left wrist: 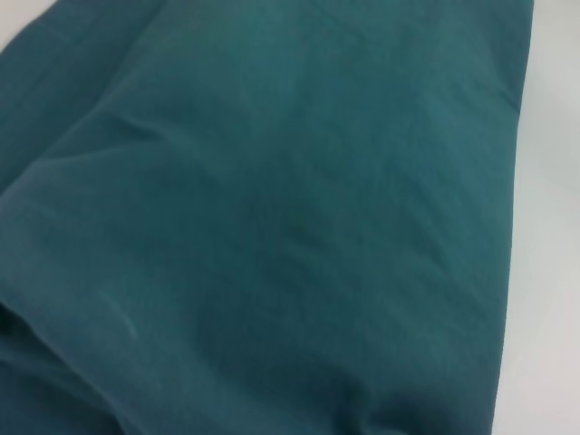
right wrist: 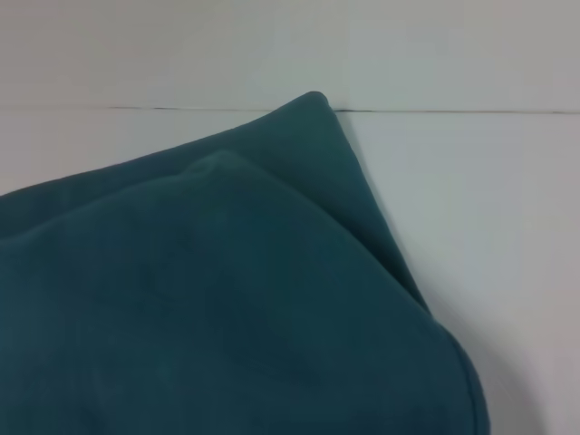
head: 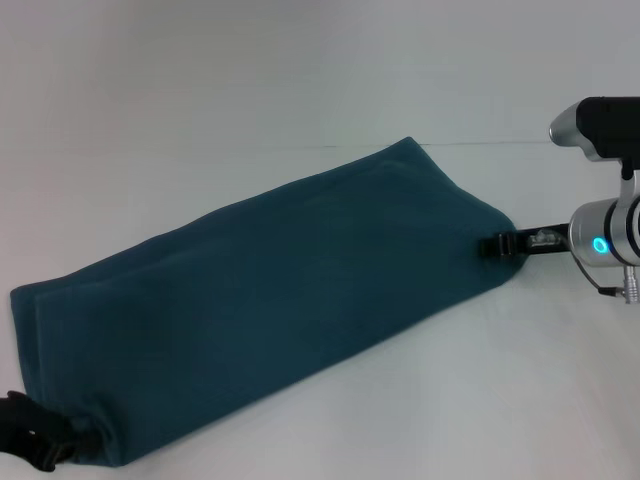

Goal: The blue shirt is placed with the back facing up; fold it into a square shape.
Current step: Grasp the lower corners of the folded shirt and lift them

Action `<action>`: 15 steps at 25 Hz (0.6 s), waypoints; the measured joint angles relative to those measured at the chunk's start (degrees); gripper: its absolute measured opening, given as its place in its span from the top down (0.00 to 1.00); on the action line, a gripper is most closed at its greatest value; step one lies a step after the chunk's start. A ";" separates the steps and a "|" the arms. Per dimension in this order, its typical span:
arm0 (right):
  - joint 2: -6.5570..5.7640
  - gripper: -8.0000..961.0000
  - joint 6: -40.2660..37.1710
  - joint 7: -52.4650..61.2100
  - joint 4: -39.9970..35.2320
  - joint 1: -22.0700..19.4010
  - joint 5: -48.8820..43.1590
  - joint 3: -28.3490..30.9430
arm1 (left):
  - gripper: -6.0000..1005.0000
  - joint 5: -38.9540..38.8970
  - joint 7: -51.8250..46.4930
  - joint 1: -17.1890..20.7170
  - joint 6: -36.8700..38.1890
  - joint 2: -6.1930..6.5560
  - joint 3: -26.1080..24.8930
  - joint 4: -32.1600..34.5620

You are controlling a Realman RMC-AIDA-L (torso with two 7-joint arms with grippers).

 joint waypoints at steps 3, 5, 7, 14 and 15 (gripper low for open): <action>0.00 0.46 0.02 -0.01 0.31 0.11 -0.08 0.02 | 0.97 0.00 0.00 0.09 0.00 0.00 0.02 -0.02; 0.00 0.55 0.12 -0.02 0.33 0.11 -0.10 0.00 | 0.97 0.00 0.00 0.21 0.00 -0.03 0.04 -0.02; -0.01 0.65 0.24 -0.02 0.34 0.08 -0.16 -0.10 | 0.97 0.00 0.00 0.25 0.00 -0.04 0.01 -0.02; -0.02 0.90 0.21 0.02 0.08 -0.44 -0.33 -0.43 | 0.97 0.04 0.01 0.24 0.00 -0.08 -0.18 -0.02; 0.02 0.92 0.14 0.00 -0.03 -0.54 -0.33 -0.51 | 0.97 0.04 0.01 0.23 0.01 -0.07 -0.19 -0.02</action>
